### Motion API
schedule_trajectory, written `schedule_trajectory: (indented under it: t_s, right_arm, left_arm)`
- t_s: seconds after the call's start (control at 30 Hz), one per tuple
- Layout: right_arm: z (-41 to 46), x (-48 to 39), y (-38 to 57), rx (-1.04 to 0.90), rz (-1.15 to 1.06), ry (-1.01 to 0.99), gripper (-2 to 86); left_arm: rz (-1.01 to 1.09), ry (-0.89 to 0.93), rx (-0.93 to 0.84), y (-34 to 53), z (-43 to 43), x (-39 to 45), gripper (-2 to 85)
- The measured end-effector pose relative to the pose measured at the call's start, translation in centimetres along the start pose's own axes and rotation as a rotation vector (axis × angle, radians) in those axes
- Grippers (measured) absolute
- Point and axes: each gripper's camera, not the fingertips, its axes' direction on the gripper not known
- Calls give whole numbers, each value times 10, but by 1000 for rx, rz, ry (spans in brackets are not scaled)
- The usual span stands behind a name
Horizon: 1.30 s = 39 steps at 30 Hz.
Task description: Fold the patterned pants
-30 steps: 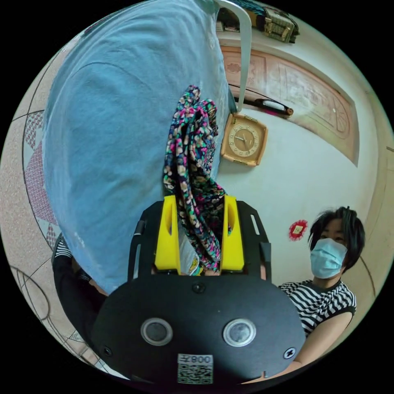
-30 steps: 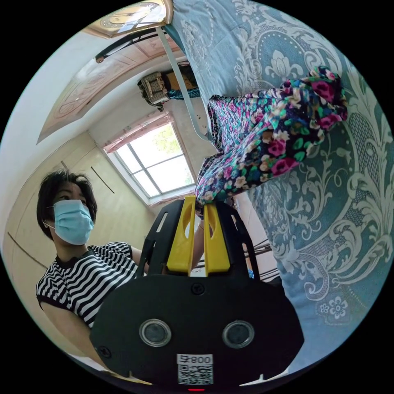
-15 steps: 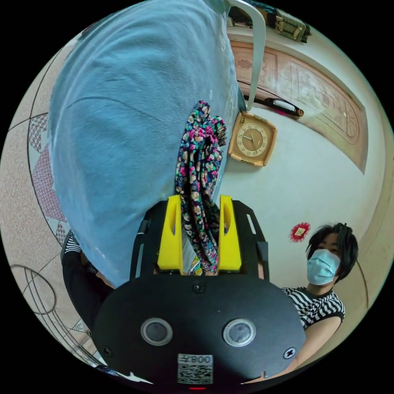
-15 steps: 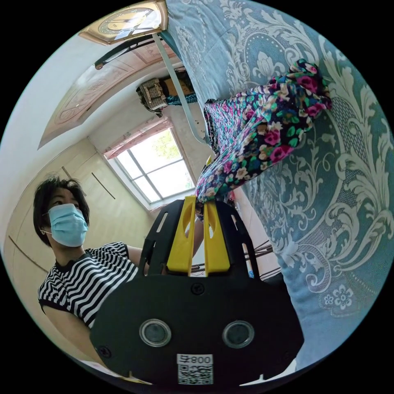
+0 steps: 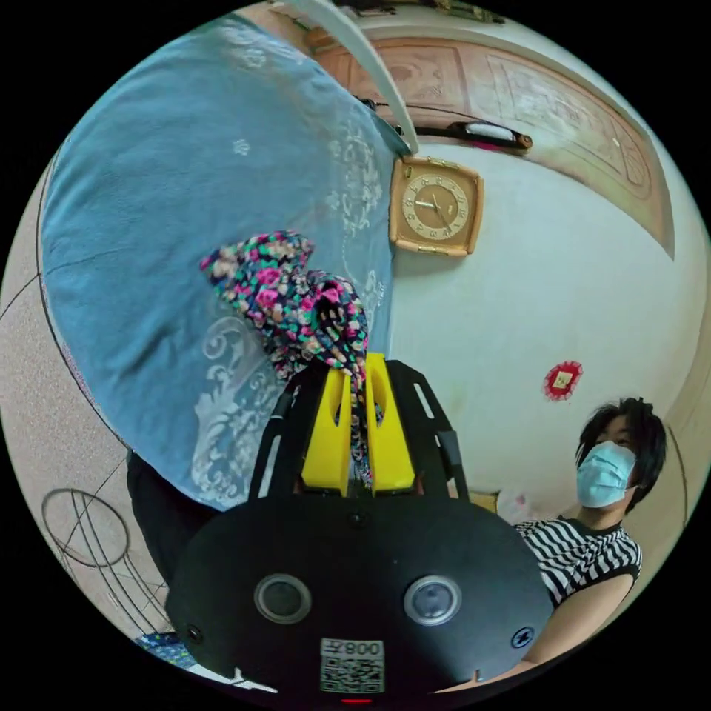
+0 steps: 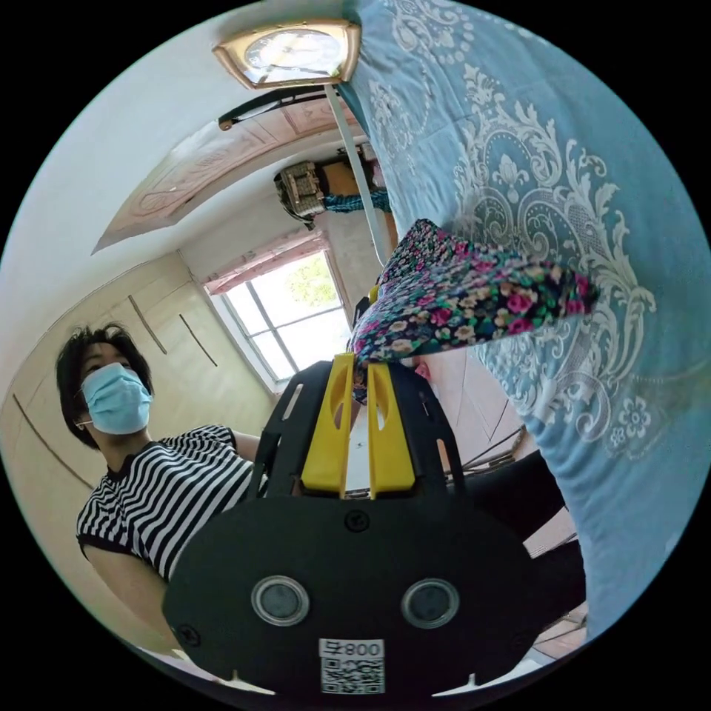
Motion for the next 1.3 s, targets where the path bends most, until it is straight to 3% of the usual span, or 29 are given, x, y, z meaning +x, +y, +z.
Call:
schedule_trajectory:
  t_s: [0.23, 0.63, 0.9, 1.17, 1.3]
  right_arm:
    - [-54, -93, 133, 177, -83, -28, 15]
    - [-158, -165, 425, 701, -169, -141, 14]
    - [-284, -219, 632, 996, -362, -124, 15]
    - [-415, -288, 858, 1273, -490, 146, 18]
    - [-446, -251, 897, 1335, -352, 165, 22]
  left_arm:
    - [104, 24, -237, 62, 120, 104, 47]
    - [344, -5, -827, 254, 434, 265, 46]
    - [556, 74, -1107, 488, 692, 374, 46]
    - [762, 222, -1279, 740, 915, 459, 47]
    - [814, 57, -1345, 837, 1022, 442, 47]
